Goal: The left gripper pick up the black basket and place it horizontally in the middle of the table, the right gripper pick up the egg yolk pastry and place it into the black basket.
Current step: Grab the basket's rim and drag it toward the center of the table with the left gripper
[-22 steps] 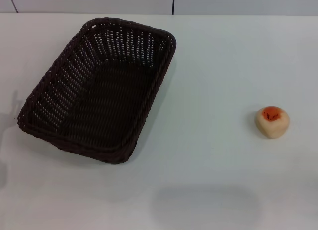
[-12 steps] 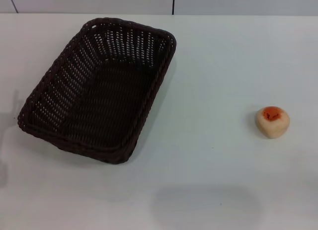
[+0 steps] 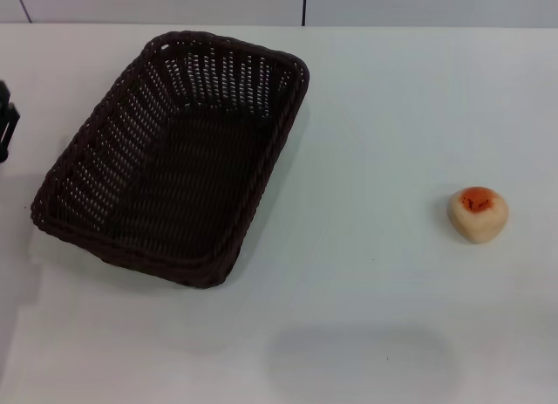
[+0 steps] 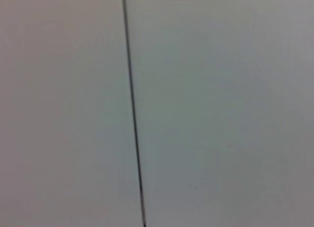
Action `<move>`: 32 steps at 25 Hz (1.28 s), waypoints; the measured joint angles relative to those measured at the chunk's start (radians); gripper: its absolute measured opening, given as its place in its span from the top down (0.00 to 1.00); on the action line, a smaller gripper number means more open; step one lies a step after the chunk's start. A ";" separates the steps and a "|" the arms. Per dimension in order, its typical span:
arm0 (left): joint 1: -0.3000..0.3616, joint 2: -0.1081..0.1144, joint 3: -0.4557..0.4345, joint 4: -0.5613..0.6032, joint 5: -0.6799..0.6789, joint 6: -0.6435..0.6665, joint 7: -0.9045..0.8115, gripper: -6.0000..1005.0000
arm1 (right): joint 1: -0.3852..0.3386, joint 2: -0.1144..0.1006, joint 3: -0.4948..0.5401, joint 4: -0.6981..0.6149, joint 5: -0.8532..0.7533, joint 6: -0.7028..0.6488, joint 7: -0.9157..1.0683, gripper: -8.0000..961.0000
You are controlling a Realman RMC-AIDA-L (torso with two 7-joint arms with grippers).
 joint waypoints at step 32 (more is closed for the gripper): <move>0.033 0.044 -0.477 -1.473 0.359 -2.067 0.309 0.24 | -0.010 -0.001 -0.002 0.000 0.000 0.014 0.007 0.17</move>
